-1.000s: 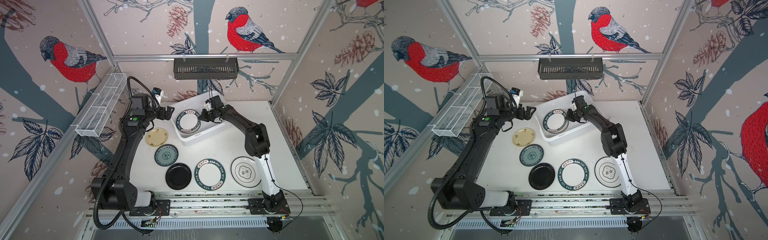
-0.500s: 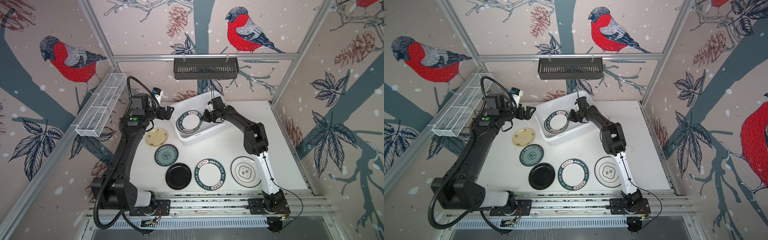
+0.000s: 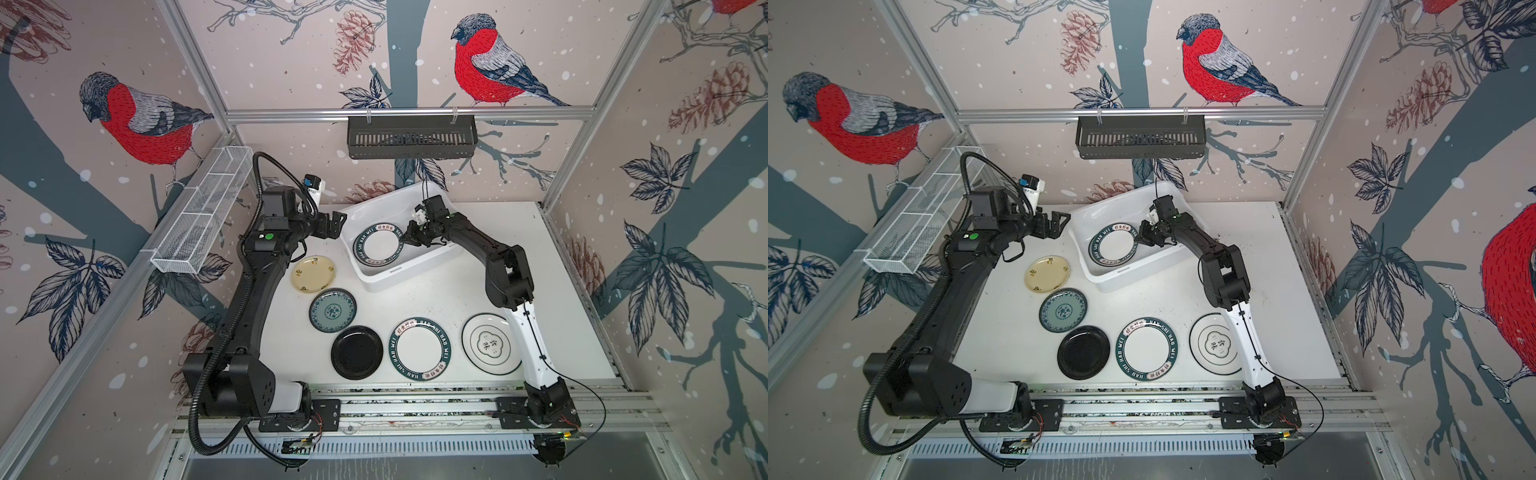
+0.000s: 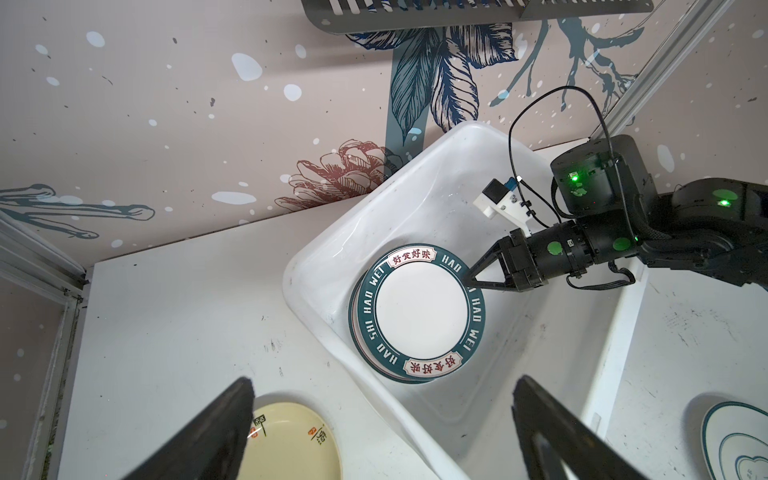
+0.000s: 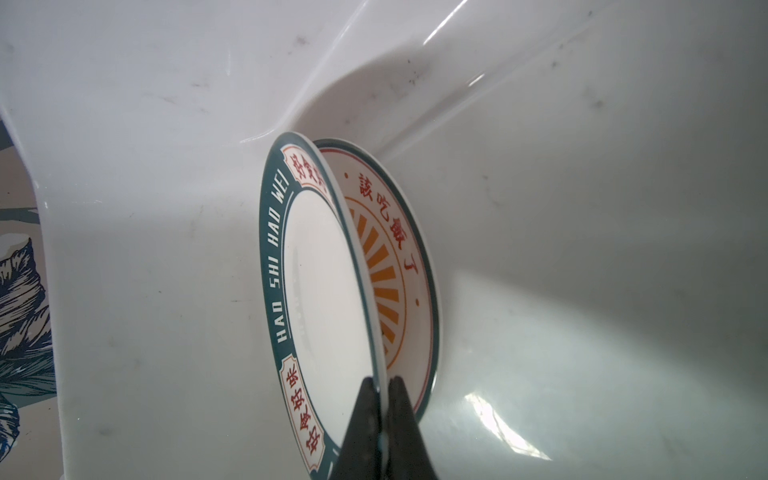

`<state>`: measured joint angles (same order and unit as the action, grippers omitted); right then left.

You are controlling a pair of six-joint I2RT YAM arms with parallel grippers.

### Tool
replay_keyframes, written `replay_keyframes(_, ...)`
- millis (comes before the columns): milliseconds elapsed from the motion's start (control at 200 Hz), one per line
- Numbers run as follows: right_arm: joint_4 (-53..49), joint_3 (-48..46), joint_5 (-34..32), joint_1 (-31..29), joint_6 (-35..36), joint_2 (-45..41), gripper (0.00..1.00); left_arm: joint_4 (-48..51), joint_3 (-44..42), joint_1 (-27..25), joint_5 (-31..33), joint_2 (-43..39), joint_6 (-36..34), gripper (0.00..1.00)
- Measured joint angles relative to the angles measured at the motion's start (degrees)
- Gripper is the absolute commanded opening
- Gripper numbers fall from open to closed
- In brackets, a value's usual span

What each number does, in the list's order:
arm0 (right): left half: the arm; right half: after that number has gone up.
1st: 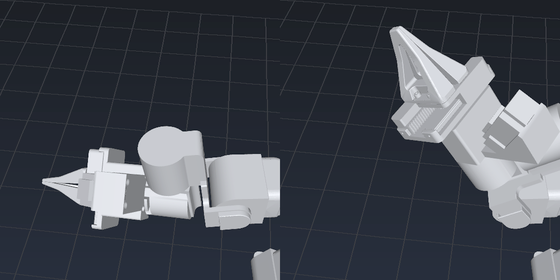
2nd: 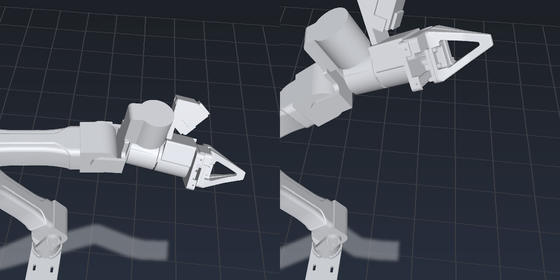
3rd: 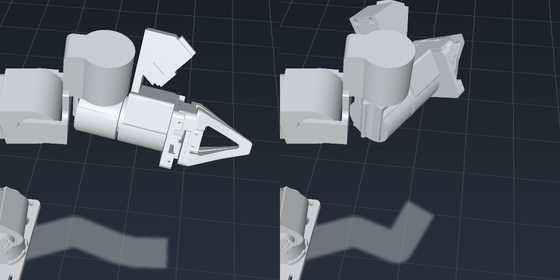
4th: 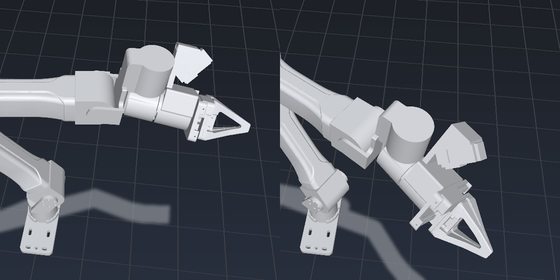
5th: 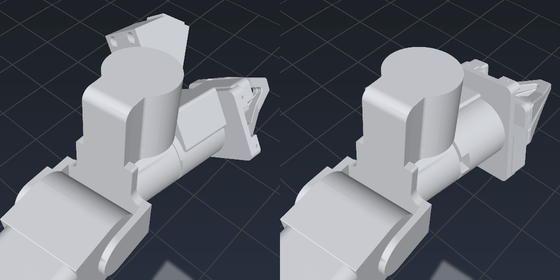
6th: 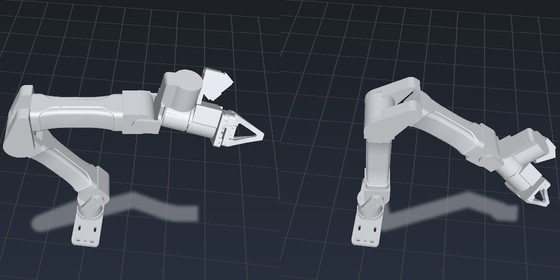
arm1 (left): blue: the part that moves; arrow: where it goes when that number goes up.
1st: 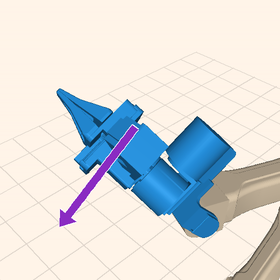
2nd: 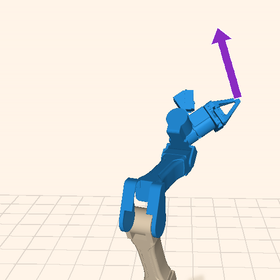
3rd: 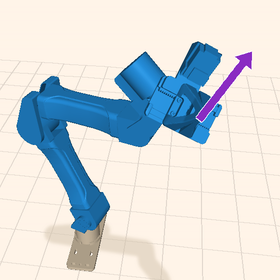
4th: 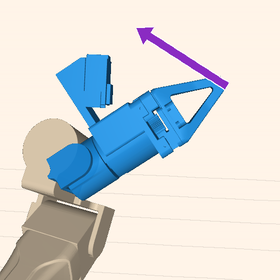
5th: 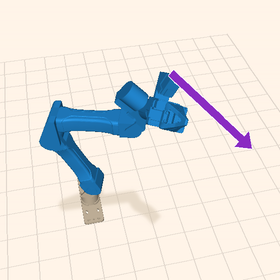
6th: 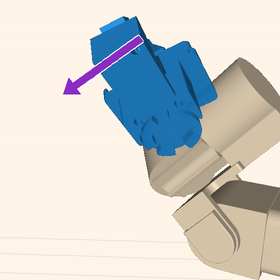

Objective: Place the plates into the plastic bin on the countertop
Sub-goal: 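Lower the green-rimmed plate onto the sunburst plate in the bin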

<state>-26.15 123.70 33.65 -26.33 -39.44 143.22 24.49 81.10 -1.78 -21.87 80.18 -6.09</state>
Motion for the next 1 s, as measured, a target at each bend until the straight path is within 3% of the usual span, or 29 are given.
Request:
replay_keyframes(405, 0.8, -0.6, 1.1, 0.2, -1.1, 1.2, 0.08, 0.0, 0.6, 0.3, 0.0, 0.0, -0.3, 0.96)
replay_keyframes(1001, 0.9, -0.4, 1.6, 0.2, -1.3, 1.6, 0.29, 0.0, 0.6, 0.4, 0.0, 0.3, -0.3, 0.96)
